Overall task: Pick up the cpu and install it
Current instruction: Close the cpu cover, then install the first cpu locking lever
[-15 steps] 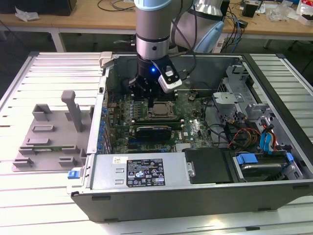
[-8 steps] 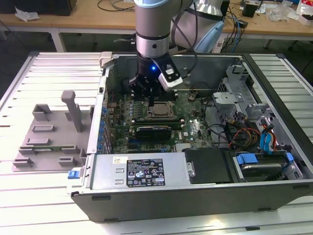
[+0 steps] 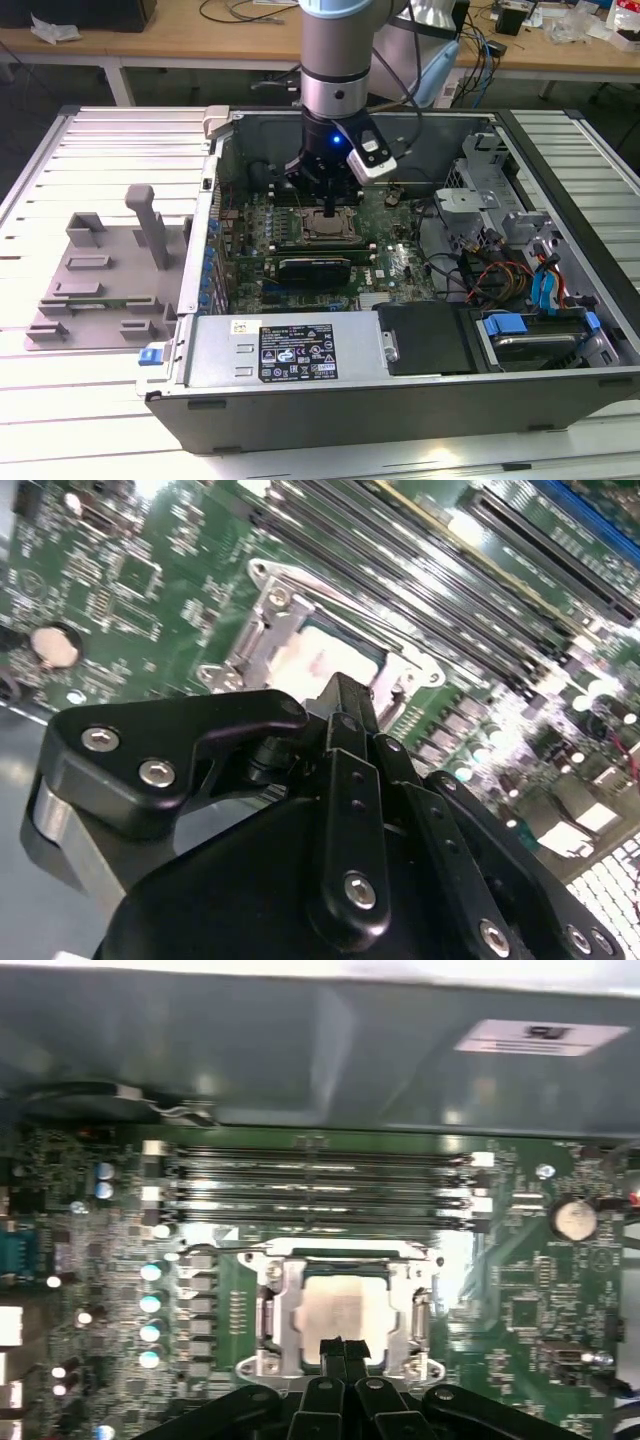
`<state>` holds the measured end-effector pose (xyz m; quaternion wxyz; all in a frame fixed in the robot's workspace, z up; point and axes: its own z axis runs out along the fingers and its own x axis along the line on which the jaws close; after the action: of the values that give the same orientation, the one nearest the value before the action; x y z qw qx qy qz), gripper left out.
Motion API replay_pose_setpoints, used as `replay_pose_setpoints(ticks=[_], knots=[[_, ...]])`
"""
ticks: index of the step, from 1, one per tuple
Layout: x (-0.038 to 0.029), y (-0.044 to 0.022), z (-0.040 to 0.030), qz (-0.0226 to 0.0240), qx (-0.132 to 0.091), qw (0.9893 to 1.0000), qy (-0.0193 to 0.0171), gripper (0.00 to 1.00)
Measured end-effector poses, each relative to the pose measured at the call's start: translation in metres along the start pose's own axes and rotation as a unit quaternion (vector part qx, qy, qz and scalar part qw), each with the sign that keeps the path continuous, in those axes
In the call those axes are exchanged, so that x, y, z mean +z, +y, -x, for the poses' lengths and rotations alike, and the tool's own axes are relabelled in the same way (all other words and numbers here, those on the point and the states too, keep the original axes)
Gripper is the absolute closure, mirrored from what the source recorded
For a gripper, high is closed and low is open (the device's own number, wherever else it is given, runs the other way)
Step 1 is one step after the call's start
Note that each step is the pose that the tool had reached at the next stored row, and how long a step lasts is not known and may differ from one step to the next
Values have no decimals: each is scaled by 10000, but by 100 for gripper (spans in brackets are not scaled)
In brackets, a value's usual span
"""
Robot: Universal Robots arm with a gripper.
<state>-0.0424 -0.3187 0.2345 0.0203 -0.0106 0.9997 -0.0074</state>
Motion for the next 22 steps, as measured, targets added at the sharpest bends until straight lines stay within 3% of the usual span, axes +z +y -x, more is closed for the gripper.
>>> replay_pose_setpoints(ticks=[3, 22], knots=[[1, -1, 27, 0, 1, 10000, 0, 89], [-19, -24, 29, -2, 1, 10000, 0, 89]])
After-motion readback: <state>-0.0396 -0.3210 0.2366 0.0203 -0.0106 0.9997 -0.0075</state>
